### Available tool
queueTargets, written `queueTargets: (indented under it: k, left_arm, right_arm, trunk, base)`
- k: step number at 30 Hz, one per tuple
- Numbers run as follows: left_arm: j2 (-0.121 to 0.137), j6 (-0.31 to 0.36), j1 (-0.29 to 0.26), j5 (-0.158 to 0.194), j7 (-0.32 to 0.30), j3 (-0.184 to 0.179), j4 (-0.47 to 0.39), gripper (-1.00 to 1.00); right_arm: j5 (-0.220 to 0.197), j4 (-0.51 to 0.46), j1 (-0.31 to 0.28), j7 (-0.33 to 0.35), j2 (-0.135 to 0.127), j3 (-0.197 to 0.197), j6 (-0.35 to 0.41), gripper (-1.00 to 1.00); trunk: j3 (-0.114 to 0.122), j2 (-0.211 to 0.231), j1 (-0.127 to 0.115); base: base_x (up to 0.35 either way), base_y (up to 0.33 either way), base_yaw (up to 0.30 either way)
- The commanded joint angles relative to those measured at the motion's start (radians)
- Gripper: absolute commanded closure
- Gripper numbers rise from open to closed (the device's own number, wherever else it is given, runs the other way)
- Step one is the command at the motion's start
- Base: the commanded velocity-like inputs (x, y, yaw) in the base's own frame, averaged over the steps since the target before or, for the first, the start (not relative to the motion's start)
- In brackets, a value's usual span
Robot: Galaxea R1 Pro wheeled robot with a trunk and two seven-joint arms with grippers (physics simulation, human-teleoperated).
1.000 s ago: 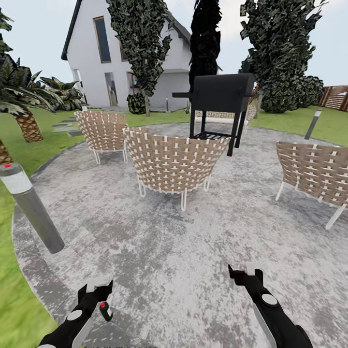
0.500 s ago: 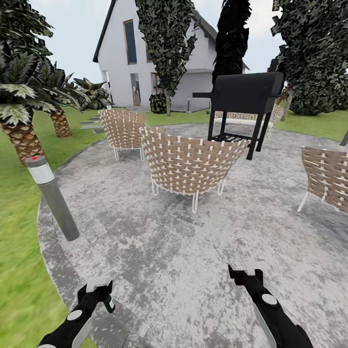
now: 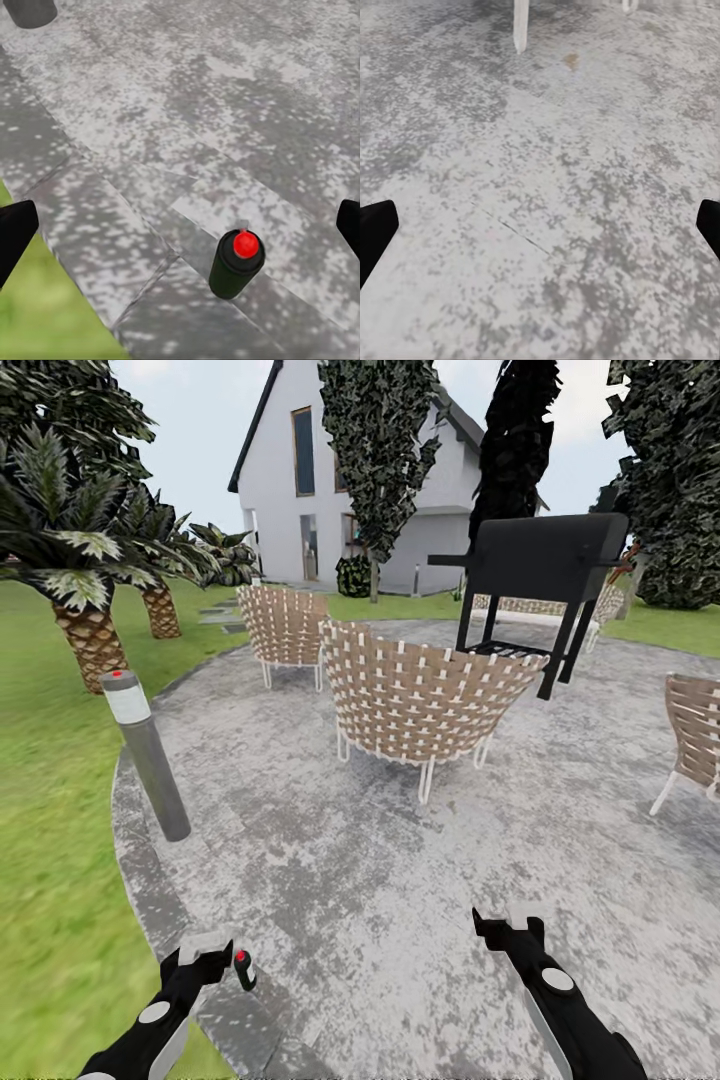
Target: In the garden, pick up the pesticide atomizer on the floor and spray pesticide onto both trees until each tree trunk is fully covered.
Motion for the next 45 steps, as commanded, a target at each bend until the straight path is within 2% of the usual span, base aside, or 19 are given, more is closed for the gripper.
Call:
queueTargets:
  k: [1,6,18,38,42,45]
  left_arm:
    - [0.000,-0.003,-0.001,0.008,0.000,-0.002,0.001,-1.00]
    - [0.000,-0.003,-0.002,0.008,-0.001,-0.004,0.005,-1.00]
    - [0.000,-0.003,-0.002,0.002,-0.001,-0.005,0.008,-1.00]
    - [0.000,-0.005,-0.002,-0.005,-0.001,-0.007,0.011,-1.00]
    - [0.000,-0.036,-0.001,-0.006,-0.001,-0.007,0.012,-1.00]
    - [0.000,-0.102,0.001,-0.007,-0.001,-0.008,0.013,-1.00]
  right_arm:
    - [0.000,0.000,0.000,0.000,0.000,0.000,-0.001,-1.00]
    - [0.000,0.000,0.000,0.000,0.000,-0.001,-0.001,-1.00]
    - [0.000,-0.001,0.000,0.000,0.000,-0.002,-0.001,-1.00]
    - [0.002,0.001,0.000,-0.001,0.000,0.000,-0.002,-1.00]
    - [0.003,0.002,0.000,0.000,0.000,0.000,-0.003,-1.00]
    - [0.003,0.004,0.000,0.001,0.000,0.000,-0.003,-1.00]
  trunk:
    - [-0.005,-0.001,0.000]
    - [-0.025,-0.002,0.003]
    - [-0.079,-0.005,0.008]
    - [-0.157,-0.009,0.017]
    - [-0.172,-0.010,0.019]
    - [-0.184,-0.011,0.020]
  base:
    - [0.000,0.000,0.012]
    - [0.000,0.000,-0.055]
    - [0.000,0.000,-0.237]
    - [0.000,0.000,-0.003]
    - [0.000,0.000,0.000]
    - [0.000,0.000,0.000]
